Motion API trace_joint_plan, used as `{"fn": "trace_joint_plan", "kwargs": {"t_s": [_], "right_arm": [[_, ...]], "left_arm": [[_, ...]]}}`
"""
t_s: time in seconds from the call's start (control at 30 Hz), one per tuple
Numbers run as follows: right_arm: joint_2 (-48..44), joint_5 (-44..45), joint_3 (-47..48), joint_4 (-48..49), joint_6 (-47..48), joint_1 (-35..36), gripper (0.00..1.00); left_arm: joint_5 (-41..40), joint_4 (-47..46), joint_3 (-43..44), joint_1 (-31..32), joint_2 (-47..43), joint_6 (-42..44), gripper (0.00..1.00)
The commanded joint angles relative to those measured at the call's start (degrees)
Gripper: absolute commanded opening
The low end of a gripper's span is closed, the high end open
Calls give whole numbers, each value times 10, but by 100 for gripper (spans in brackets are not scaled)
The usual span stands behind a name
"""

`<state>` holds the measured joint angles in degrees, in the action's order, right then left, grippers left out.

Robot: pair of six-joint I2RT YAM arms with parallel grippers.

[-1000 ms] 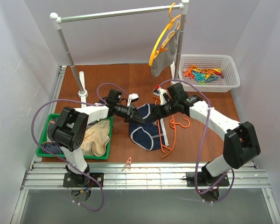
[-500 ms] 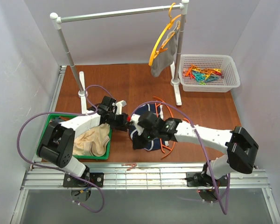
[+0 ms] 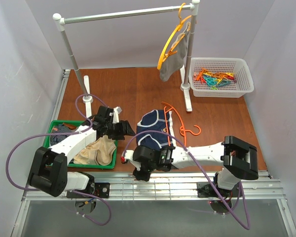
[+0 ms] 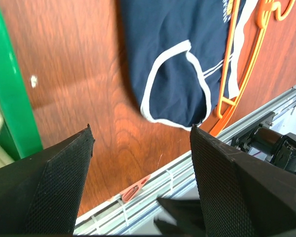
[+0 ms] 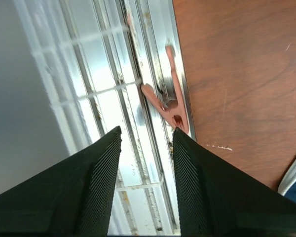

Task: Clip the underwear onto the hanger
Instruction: Pick up the clamp at the center of the board.

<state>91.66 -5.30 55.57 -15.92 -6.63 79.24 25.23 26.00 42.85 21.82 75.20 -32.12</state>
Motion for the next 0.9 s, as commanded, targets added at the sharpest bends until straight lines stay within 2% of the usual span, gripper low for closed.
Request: {"fn": "trace_joint_plan", "kwargs": {"t_s": [0.0, 0.27, 0.87], "right_arm": [[-10, 0, -35, 51, 50, -1, 36], [-10, -14, -91, 106, 123, 0, 33], [26, -55, -67, 134, 208, 5, 35]], "left_arm": [[-4, 10, -25, -2, -38, -21, 71], [-4, 19, -50, -2, -85, -27, 72], [3, 23, -112, -3, -166, -58, 73]]}}
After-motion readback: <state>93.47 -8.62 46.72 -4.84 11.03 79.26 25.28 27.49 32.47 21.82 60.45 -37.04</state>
